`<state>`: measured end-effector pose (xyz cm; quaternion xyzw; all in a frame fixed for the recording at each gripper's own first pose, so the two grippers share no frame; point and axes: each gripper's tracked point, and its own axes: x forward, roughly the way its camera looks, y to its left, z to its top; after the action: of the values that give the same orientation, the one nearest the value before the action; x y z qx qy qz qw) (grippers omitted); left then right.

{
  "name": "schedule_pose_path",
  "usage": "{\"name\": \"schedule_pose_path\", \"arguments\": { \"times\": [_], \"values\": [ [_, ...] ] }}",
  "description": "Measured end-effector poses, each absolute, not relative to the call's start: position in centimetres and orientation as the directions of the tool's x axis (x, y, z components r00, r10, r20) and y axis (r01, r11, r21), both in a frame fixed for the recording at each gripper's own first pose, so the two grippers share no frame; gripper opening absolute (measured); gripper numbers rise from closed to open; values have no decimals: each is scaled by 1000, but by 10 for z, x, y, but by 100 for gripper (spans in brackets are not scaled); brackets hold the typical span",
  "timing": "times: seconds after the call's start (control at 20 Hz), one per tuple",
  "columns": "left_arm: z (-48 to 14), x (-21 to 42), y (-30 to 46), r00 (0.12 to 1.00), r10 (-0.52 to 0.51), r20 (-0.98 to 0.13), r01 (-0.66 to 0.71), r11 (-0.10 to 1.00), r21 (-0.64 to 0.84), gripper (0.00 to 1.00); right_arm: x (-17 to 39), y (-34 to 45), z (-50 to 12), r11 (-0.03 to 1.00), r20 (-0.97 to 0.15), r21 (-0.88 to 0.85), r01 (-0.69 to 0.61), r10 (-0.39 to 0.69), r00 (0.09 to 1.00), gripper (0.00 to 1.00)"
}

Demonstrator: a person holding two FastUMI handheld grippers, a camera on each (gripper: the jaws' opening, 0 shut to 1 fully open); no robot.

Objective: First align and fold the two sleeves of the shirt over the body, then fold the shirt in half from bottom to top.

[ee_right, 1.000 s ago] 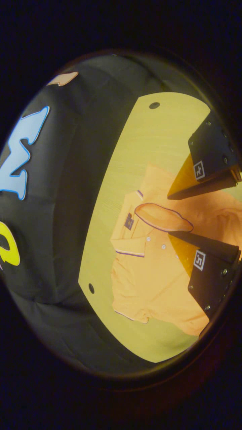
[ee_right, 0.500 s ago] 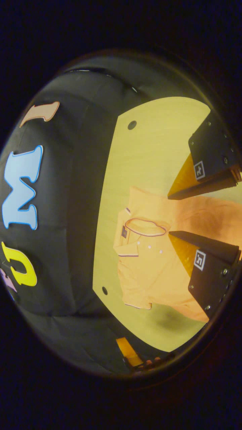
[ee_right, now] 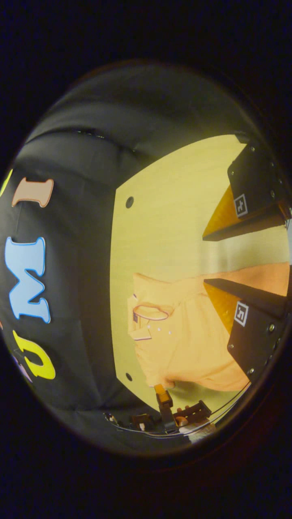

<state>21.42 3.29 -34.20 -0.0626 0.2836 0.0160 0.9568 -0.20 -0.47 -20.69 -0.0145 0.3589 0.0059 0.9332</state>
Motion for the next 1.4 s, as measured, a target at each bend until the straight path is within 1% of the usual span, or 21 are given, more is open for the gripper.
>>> {"name": "schedule_pose_path", "arguments": {
  "times": [0.1,0.15,0.25,0.3,0.35,0.4,0.5,0.55,0.8,0.85,0.95,1.05,1.15,1.25,1.4],
  "values": [
    [-355,216,33,823,-4,-568,-79,990,-121,97,-17,-18,-210,1000,-683,-27,15,-30,729,61],
    [-362,217,31,815,-4,-580,-87,988,-128,95,-23,-23,-212,999,-690,-30,28,-41,723,61],
    [-375,216,30,797,-2,-604,-104,985,-140,95,-28,-27,-216,998,-697,-39,43,-58,715,61],
    [-379,214,30,787,6,-617,-118,983,-141,95,-31,-29,-216,998,-698,-42,45,-61,713,61],
    [-378,215,29,794,11,-608,-114,985,-133,97,-31,-29,-216,998,-699,-44,44,-63,712,61],
    [-378,215,26,791,9,-612,-113,985,-132,96,-30,-28,-217,998,-700,-46,42,-62,712,61],
    [-382,215,27,784,32,-620,-118,988,-97,98,-29,-27,-216,998,-699,-46,33,-56,713,61],
    [-381,216,25,787,29,-617,-111,989,-95,96,-28,-26,-215,999,-699,-46,29,-53,713,61],
    [-380,222,12,794,18,-607,-114,986,-120,26,-25,-22,-217,999,-698,-43,12,-39,715,61],
    [-380,221,12,791,17,-612,-119,985,-126,17,-25,-22,-219,999,-699,-44,9,-37,714,61],
    [-379,222,13,788,18,-616,-121,985,-127,16,-26,-22,-221,999,-700,-41,8,-35,713,61],
    [-379,221,14,781,42,-623,-126,988,-91,16,-27,-24,-221,999,-699,-38,12,-35,714,61],
    [-369,225,12,794,58,-606,-115,992,-57,16,-30,-28,-223,999,-700,-31,22,-37,713,61],
    [-351,229,1,817,51,-574,-82,996,-29,16,-33,-33,-223,999,-699,-21,38,-42,714,61],
    [-325,237,-31,852,2,-523,4,1000,10,16,-37,-37,-230,998,-702,-1,69,-49,711,61]
  ]
}}
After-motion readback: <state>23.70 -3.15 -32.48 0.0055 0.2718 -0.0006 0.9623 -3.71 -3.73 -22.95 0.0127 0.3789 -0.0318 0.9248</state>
